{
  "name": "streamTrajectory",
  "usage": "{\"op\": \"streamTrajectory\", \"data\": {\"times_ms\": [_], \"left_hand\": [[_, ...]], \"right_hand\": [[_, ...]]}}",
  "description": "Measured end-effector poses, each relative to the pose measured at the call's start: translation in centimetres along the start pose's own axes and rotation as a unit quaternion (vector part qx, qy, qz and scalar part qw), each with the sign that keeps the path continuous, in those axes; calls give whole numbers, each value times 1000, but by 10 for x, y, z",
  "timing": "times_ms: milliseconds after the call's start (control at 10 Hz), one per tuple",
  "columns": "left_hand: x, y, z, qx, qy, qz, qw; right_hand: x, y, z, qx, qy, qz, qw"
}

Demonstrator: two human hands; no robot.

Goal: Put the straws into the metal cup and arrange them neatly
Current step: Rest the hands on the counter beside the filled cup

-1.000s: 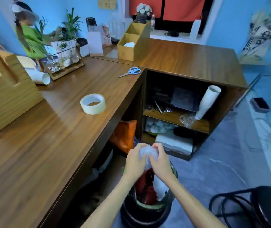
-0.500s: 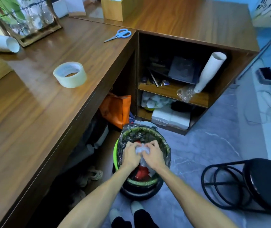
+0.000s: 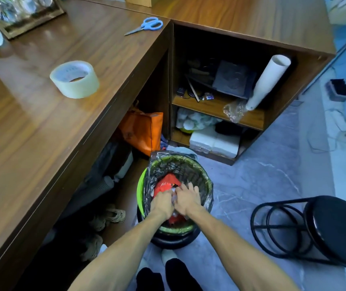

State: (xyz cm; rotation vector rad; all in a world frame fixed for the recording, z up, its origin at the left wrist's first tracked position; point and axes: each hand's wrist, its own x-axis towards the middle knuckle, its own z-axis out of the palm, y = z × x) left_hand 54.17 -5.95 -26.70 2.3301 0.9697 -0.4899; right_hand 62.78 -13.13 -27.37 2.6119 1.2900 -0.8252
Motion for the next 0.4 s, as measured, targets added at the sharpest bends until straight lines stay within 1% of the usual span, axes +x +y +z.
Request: {"op": "streamTrajectory", "data": {"times_ms": [100,200,300,400], "left_hand": [[2,-1,-1,6,-45,3,999],[-1,1,-8,-12,-24,8,1000],[-9,-2,-13,-42,57,16,997],[-13,5,-25,-70,103,31,992]], "right_hand": [[-3,0,-3,-15,-43,3,999],[-7,1,-12,5,-32,11,999],[-12,3,-25,46,21,20,998],[-15,6,-40,83,63,4,995]]}}
